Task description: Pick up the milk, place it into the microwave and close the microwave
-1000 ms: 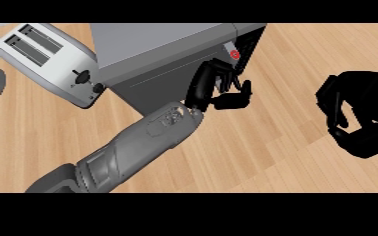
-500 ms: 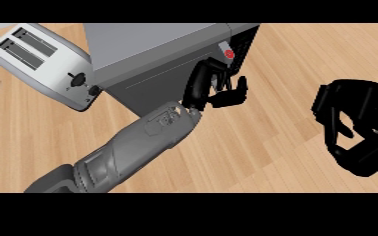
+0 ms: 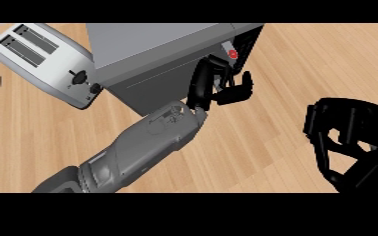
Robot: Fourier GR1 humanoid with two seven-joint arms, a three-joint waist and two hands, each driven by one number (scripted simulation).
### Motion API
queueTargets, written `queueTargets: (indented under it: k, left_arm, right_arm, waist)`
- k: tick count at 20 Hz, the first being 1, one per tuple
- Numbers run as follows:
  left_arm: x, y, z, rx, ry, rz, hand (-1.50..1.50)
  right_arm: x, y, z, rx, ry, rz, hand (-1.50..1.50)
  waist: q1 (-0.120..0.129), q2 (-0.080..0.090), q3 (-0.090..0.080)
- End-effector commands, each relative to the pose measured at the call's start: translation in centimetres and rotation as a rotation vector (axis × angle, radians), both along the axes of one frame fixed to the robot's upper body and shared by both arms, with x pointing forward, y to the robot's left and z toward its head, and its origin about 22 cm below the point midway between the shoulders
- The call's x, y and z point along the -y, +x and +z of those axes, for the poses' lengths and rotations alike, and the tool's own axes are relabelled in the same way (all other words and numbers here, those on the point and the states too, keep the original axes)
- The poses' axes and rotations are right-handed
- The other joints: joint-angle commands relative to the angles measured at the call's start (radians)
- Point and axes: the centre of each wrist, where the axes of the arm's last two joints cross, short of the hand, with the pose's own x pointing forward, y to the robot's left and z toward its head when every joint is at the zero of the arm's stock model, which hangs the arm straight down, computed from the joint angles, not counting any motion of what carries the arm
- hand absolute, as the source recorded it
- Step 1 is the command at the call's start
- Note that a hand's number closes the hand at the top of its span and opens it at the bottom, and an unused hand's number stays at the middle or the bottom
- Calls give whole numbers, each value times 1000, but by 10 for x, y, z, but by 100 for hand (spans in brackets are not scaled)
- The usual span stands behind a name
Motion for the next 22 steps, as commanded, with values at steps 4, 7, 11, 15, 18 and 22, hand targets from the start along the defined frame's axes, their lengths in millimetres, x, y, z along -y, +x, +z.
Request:
queueTargets:
  k: [4, 7, 11, 15, 18, 22]
  left_arm:
    - [-12, 17, 16, -236, -338, 76, 150]
    - [-17, 16, 5, -278, -374, 56, 150]
    - [-23, 16, -9, -304, -400, 12, 150]
    - [-32, 16, -22, -324, -423, -26, 150]
    - [-46, 19, -29, -320, -441, -40, 150]
    - [-55, 19, -40, -324, -447, -74, 150]
  right_arm:
    - [-13, -20, -24, -97, 15, 100, 150]
    - [-18, -29, -27, -108, 33, 90, 150]
    - [-23, -40, -35, -135, 55, 80, 150]
    - [-33, -52, -36, -131, 94, 76, 150]
    - [-35, -62, -39, -145, 86, 69, 150]
    - [-42, -73, -41, -149, 114, 46, 150]
  waist:
    - [47, 18, -11]
    - [64, 9, -10]
    - [87, 13, -9]
    - [110, 7, -9]
    - [123, 3, -11]
    - [134, 5, -10]
